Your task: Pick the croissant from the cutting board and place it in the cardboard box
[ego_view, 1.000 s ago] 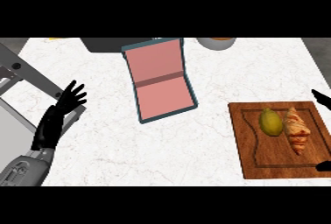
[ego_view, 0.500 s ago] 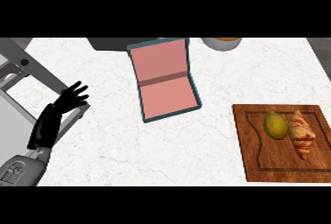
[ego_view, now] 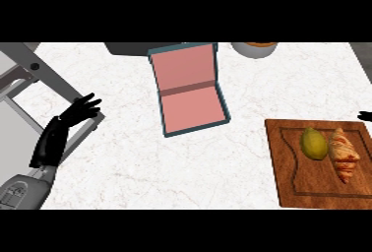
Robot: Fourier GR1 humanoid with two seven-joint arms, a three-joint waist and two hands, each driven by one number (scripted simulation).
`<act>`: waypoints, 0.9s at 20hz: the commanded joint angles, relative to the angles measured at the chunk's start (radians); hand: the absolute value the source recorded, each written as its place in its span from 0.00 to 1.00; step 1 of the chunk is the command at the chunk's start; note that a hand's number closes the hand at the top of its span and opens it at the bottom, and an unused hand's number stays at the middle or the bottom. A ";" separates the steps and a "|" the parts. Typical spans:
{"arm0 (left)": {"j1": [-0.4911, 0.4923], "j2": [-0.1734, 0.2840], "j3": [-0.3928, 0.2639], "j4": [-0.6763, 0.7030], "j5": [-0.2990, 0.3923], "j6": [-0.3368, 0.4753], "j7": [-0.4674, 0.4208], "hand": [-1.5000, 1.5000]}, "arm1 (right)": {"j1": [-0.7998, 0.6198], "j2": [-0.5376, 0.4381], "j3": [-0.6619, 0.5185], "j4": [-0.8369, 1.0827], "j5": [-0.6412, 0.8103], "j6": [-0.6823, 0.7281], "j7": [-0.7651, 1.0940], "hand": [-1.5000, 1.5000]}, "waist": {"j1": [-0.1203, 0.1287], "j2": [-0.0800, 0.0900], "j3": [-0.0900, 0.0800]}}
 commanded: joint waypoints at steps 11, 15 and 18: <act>0.058 0.051 0.100 0.064 -0.028 0.053 0.071 0.50 | -0.230 0.200 0.148 0.179 0.241 0.105 0.110 0.00 | -0.029 -0.001 -0.003; 0.079 0.046 0.108 0.047 -0.037 0.058 0.098 0.50 | -0.228 0.261 0.151 0.184 0.261 0.098 0.129 0.00 | -0.042 -0.004 -0.004; 0.063 0.080 0.172 0.064 0.021 -0.009 0.061 0.50 | -0.261 0.220 0.147 0.228 0.291 0.111 0.078 0.00 | -0.043 -0.003 -0.004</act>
